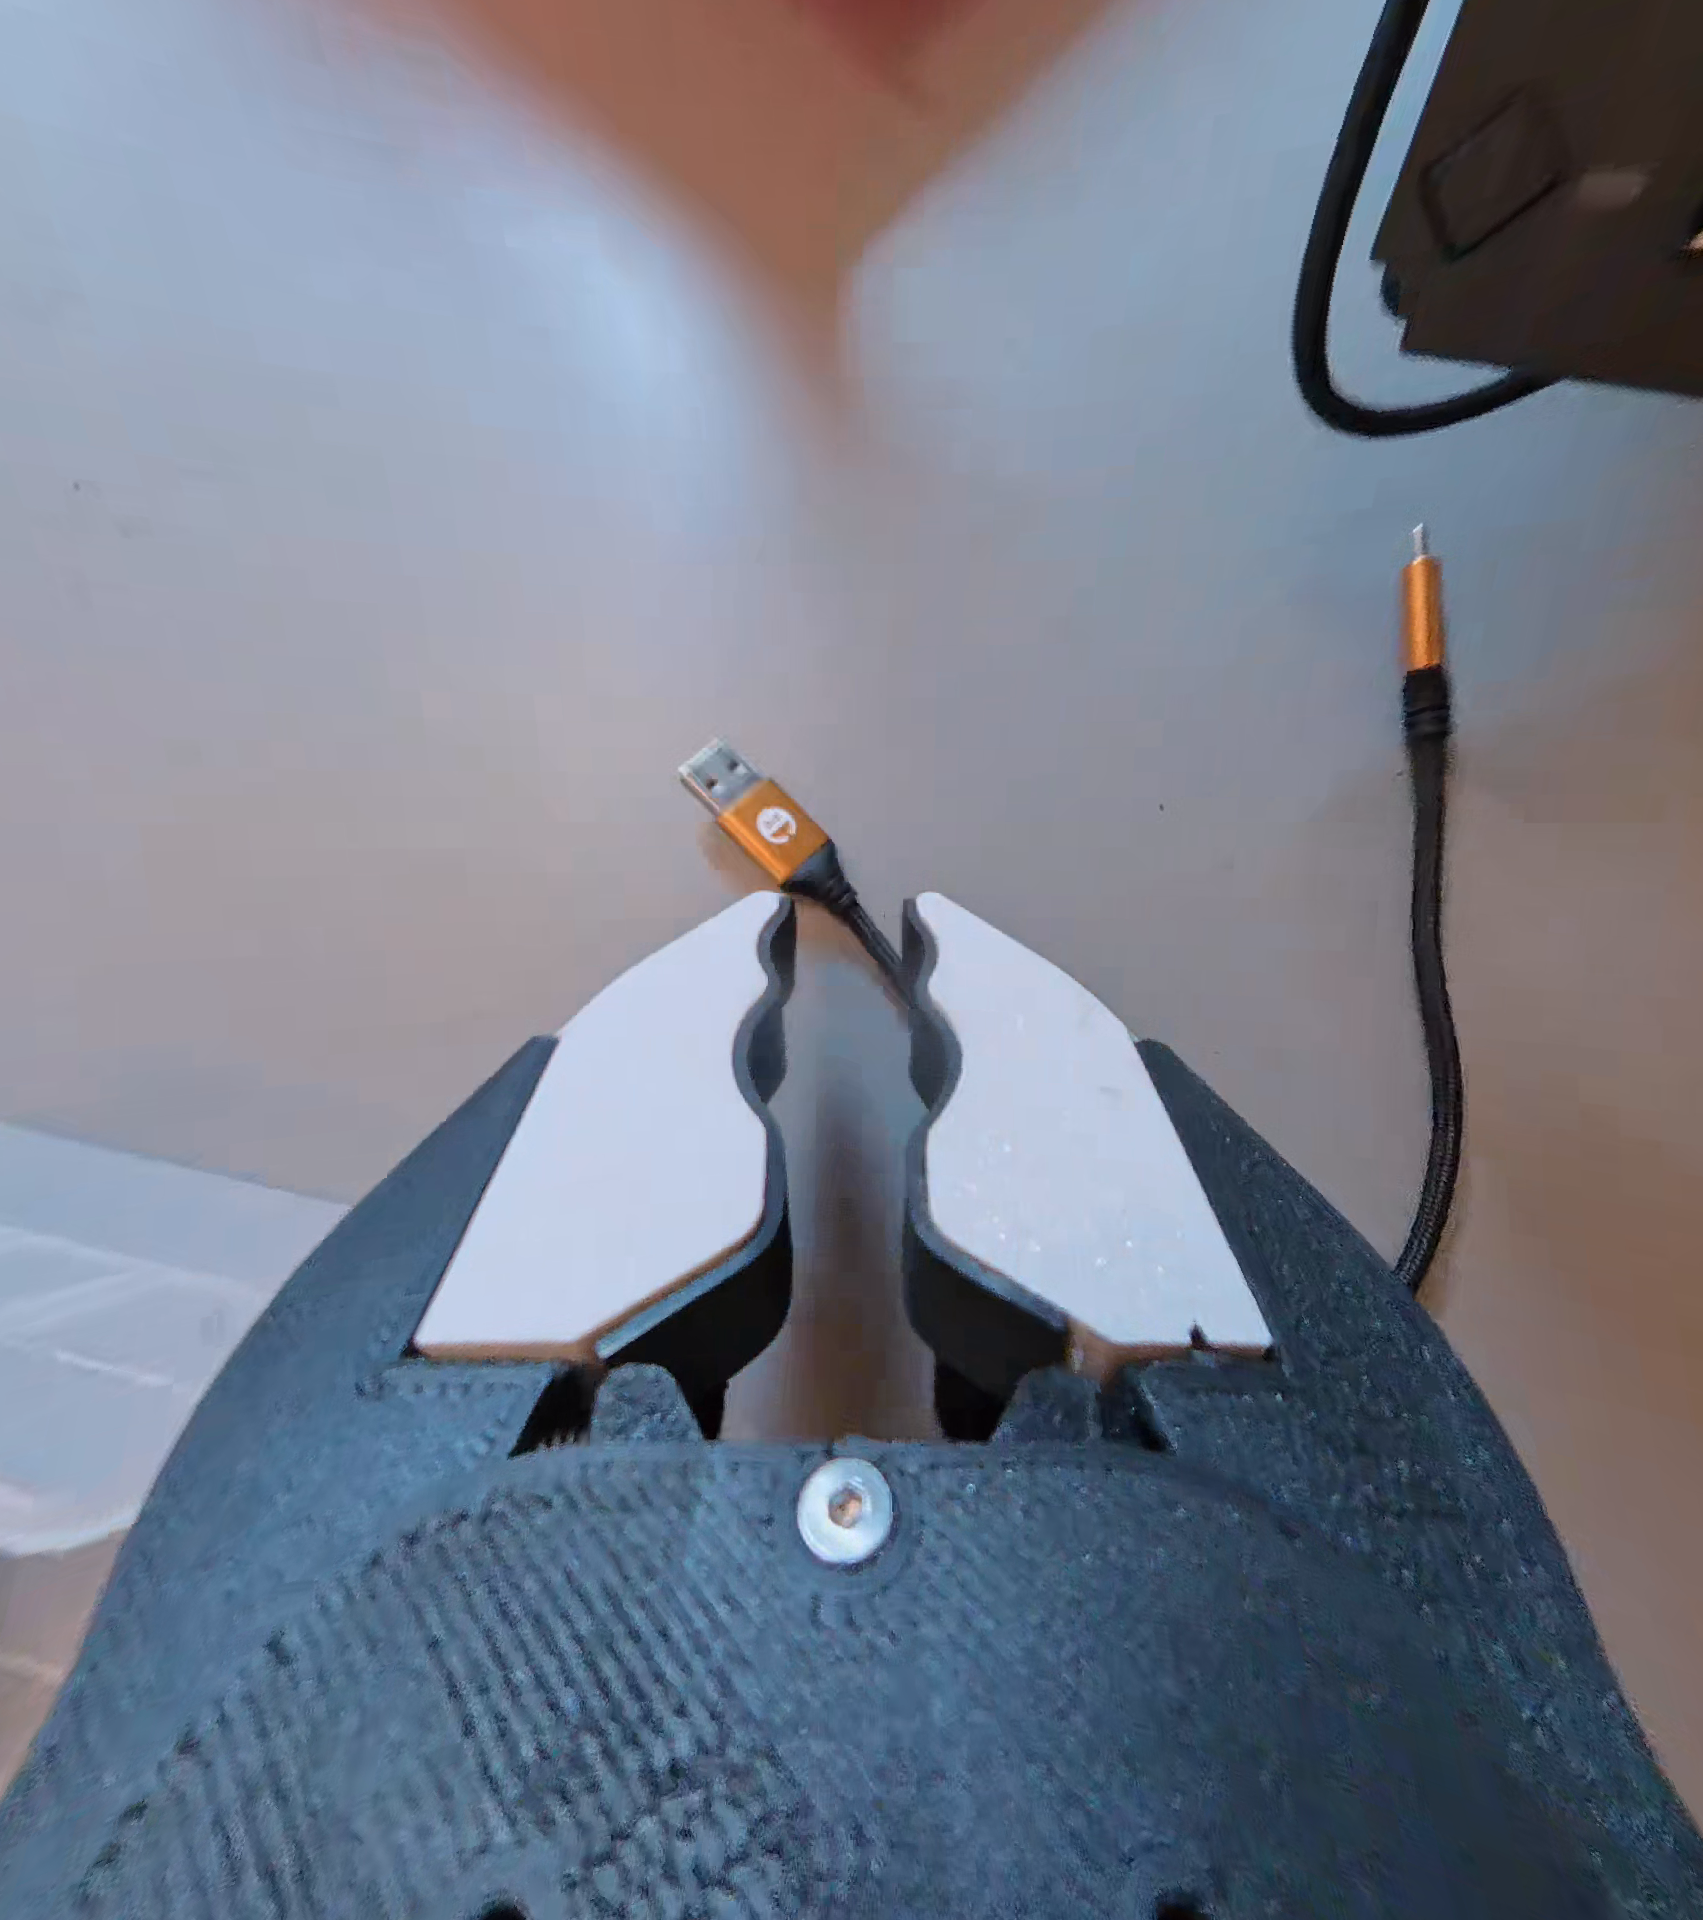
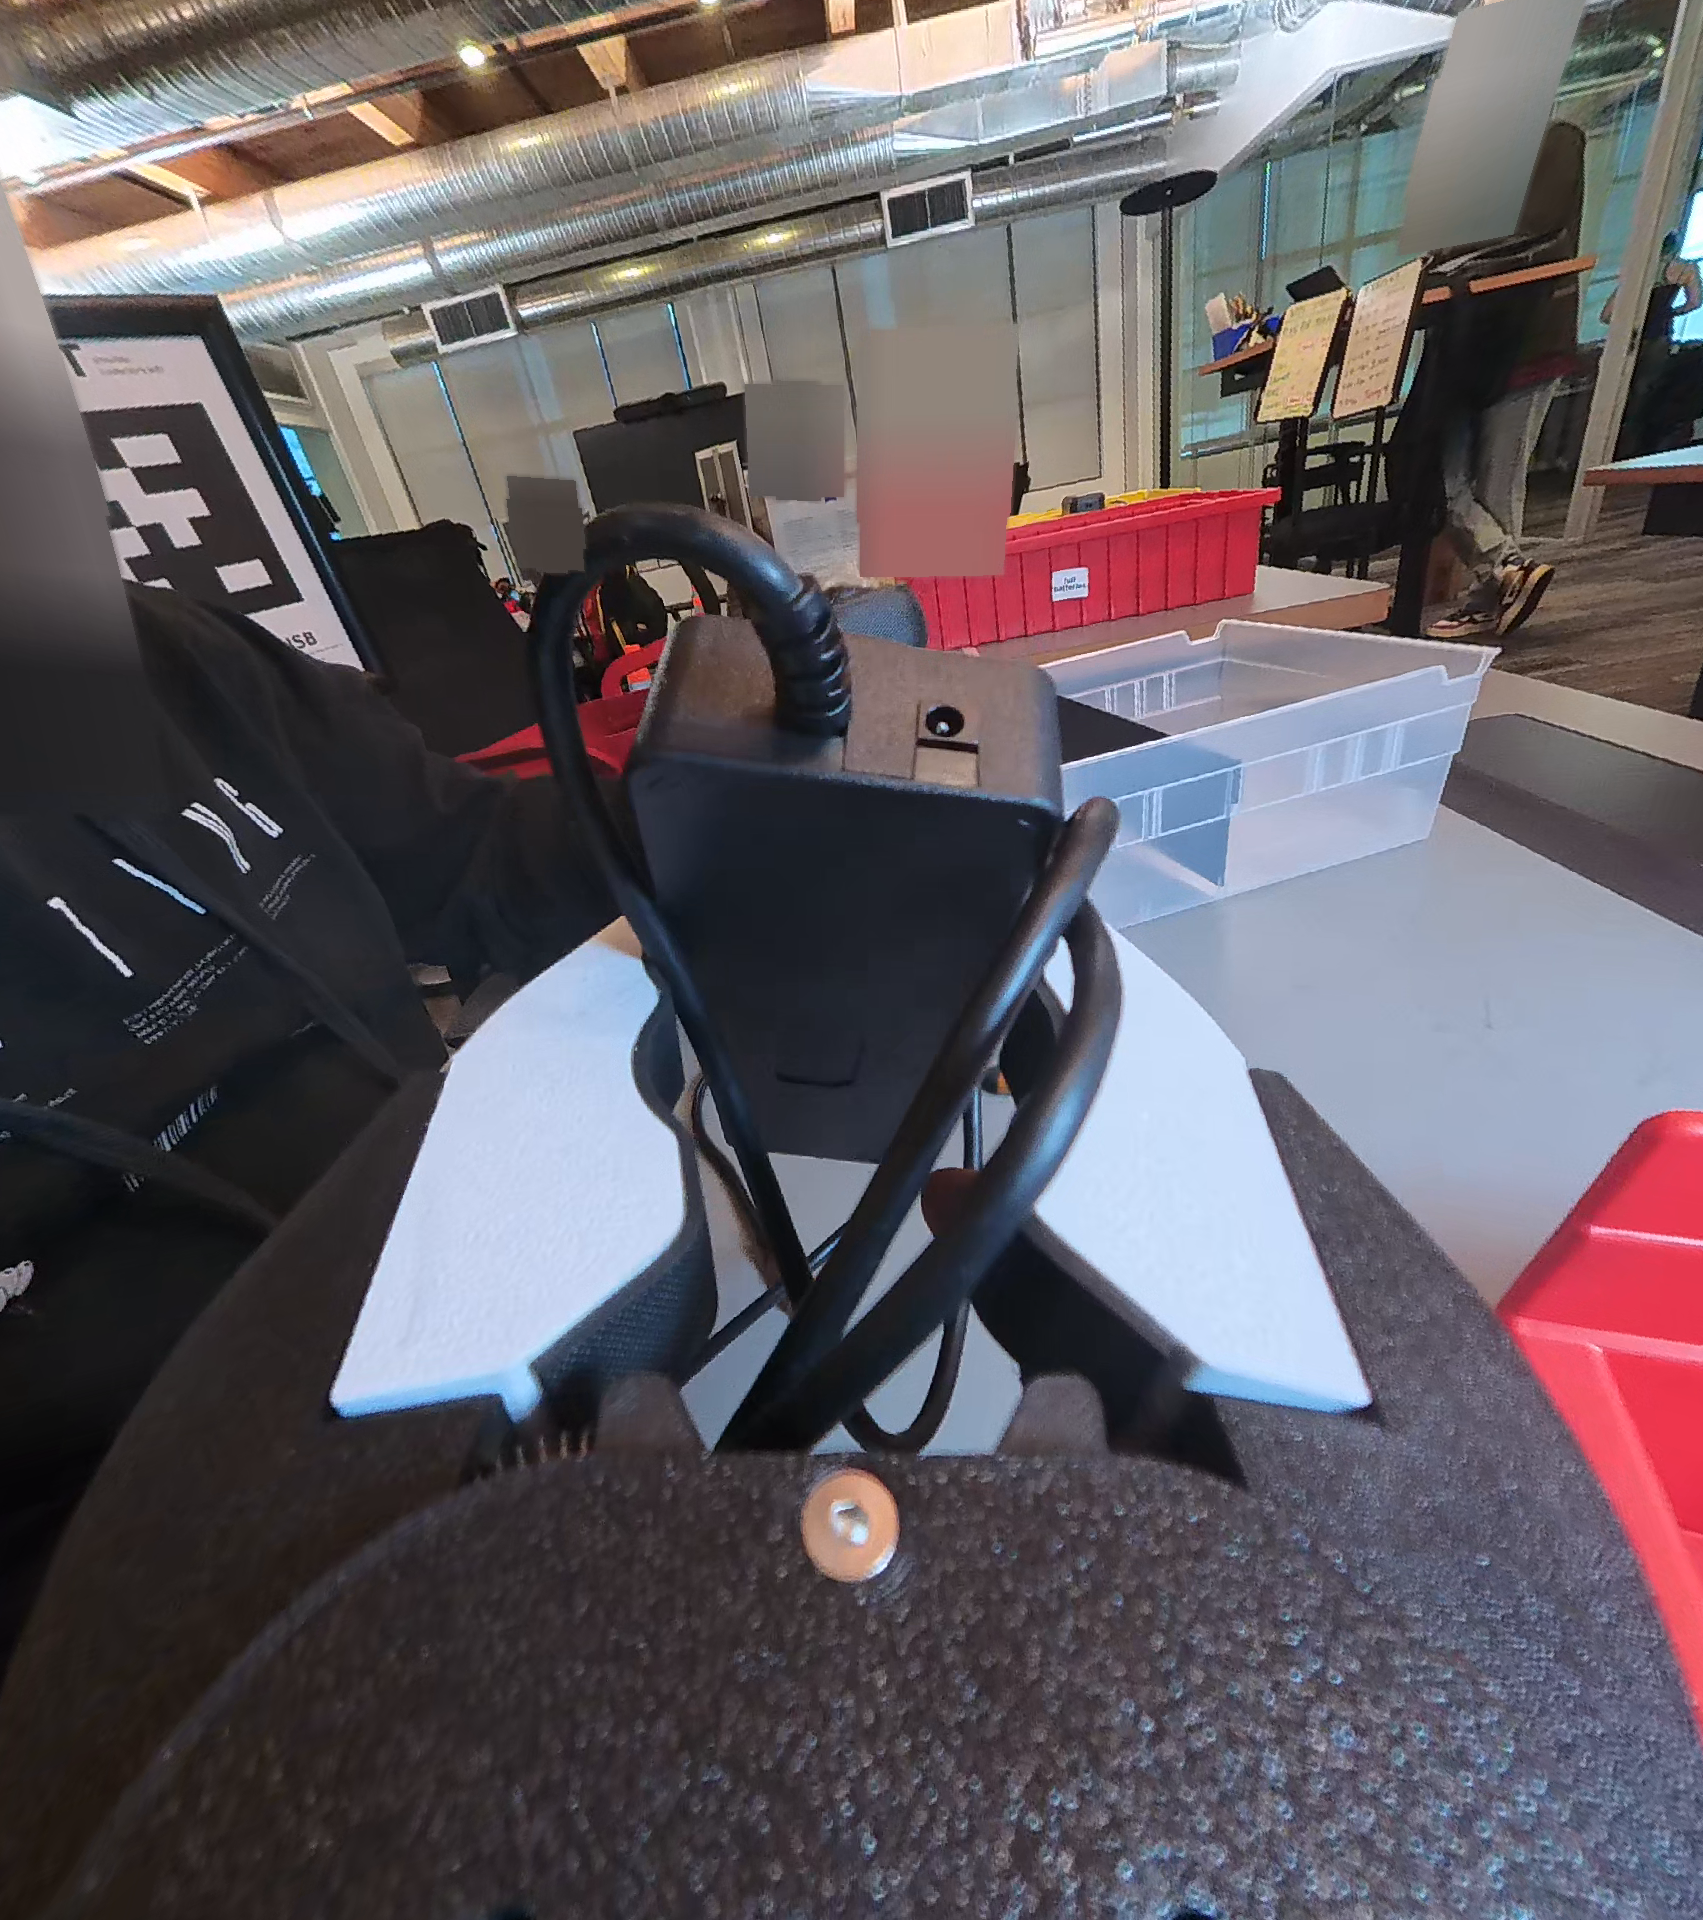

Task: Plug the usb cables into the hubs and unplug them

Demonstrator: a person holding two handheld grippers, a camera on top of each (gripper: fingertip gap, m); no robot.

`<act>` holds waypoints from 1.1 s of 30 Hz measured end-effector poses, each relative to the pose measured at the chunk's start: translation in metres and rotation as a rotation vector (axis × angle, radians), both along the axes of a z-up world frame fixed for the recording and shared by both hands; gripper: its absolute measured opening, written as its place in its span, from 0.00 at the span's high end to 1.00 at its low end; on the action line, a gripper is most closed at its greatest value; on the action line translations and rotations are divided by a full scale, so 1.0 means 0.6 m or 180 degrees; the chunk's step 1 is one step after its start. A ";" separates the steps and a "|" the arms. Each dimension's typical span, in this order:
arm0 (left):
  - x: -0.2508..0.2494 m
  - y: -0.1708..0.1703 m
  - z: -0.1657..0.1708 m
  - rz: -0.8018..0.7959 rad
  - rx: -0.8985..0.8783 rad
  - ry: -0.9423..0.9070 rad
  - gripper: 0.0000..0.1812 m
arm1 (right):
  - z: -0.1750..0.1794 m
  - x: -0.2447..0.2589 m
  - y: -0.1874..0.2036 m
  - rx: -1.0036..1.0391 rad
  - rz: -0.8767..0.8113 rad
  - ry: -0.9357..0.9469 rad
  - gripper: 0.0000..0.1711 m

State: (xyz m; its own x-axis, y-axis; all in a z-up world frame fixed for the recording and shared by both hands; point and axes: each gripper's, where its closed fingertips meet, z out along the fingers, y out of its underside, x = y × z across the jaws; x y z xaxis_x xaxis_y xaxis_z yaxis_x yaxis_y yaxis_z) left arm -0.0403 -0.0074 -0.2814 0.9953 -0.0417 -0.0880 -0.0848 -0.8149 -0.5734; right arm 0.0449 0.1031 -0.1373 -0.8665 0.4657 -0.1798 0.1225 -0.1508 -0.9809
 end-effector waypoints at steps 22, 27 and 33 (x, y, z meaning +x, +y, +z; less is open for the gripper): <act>0.085 0.007 0.048 -0.0513 0.0513 -0.1119 0.92 | -0.013 0.008 -0.028 0.0320 0.0083 0.0042 0.65; 0.148 -0.005 0.147 -0.1260 0.0599 -0.1422 0.93 | -0.029 0.013 -0.069 0.0786 0.0176 0.0100 0.64; 0.171 -0.003 0.183 -0.1835 -0.0125 -0.1051 0.93 | -0.041 0.023 -0.120 0.1355 0.0216 0.0302 0.65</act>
